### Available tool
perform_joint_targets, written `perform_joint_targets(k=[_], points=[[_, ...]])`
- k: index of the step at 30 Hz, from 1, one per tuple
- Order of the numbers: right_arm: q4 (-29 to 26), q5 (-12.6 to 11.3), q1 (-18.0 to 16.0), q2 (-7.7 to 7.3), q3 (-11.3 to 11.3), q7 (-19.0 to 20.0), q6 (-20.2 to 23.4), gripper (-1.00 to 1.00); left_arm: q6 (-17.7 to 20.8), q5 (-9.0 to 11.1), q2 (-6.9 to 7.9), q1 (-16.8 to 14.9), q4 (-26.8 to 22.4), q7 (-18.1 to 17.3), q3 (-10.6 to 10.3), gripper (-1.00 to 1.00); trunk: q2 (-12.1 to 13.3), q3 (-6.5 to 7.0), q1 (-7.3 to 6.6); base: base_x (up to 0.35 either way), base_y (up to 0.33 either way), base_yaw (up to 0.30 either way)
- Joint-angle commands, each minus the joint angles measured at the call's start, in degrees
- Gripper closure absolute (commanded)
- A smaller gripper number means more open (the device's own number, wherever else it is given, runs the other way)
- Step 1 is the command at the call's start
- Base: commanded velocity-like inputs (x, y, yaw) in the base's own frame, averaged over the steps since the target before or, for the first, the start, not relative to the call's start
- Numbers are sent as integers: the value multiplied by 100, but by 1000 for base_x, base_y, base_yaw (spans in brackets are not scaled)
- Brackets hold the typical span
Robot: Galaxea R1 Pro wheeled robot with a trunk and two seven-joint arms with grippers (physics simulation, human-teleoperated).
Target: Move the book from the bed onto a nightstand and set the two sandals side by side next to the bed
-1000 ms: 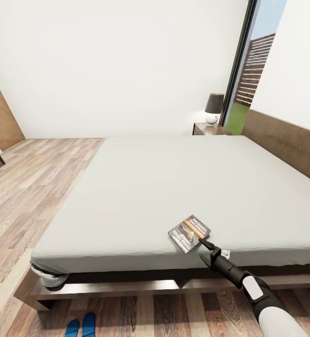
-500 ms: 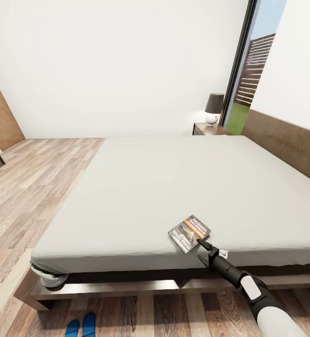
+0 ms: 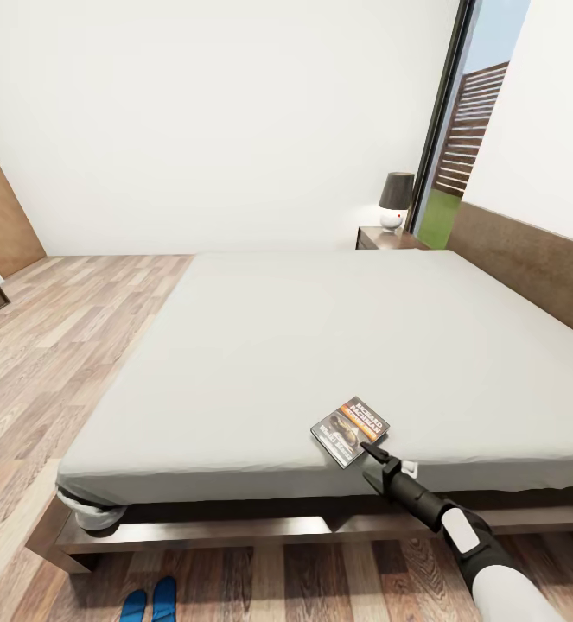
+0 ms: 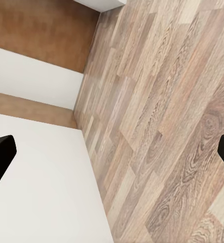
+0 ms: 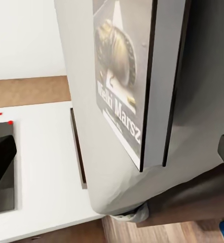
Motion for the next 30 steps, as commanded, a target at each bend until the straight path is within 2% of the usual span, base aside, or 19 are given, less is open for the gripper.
perform_joint_targets(k=[1,30], points=[[1,-7,-5,6,-22,-18,34,-100,-18,50,0,-1,-7,5,-2,-100,-2,-5,-1,0,0,0],[-3,-7,-33,120,28,-135,36,-100,-18,50,0,-1,-7,4,-2,-100,-2,-5,-1,0,0,0]])
